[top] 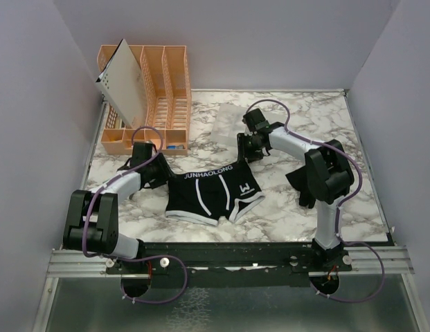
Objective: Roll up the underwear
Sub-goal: Flatten out the underwear at the center of the board.
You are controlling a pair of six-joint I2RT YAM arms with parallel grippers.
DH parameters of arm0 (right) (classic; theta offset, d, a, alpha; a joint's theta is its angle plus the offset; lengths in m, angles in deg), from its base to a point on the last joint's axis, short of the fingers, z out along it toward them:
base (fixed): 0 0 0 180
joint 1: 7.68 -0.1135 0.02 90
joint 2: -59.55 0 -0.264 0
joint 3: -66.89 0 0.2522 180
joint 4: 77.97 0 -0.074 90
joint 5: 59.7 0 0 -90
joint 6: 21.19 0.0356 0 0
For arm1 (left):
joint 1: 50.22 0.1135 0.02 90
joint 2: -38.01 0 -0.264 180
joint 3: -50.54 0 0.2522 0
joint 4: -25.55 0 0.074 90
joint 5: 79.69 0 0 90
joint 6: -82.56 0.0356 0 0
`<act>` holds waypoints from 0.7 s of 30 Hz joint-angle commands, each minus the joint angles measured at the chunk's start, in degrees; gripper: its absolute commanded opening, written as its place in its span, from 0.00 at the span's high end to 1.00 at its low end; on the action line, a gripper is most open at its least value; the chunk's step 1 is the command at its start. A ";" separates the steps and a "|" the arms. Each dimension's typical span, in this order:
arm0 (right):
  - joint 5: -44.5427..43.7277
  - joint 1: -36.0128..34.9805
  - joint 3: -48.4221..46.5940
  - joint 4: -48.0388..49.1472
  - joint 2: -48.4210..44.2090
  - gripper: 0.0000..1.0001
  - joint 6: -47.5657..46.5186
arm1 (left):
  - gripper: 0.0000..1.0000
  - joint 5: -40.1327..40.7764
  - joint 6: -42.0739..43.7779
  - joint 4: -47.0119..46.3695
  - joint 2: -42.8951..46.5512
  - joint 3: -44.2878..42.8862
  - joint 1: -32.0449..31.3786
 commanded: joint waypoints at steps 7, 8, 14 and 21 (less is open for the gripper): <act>5.17 0.24 -0.14 0.34 1.78 0.78 -0.40 | 0.83 -7.62 1.08 -5.19 -4.26 4.98 0.35; 4.92 0.21 -0.07 0.43 1.23 0.81 -0.39 | 0.89 -7.98 0.94 -5.73 -4.59 5.11 0.35; 6.75 0.33 -0.26 -0.14 -3.93 1.00 -1.79 | 1.00 -6.34 0.21 -5.92 0.60 4.26 0.31; 5.58 0.50 4.52 0.34 -17.35 1.00 -0.92 | 1.00 -6.33 2.13 -3.86 14.86 1.77 0.34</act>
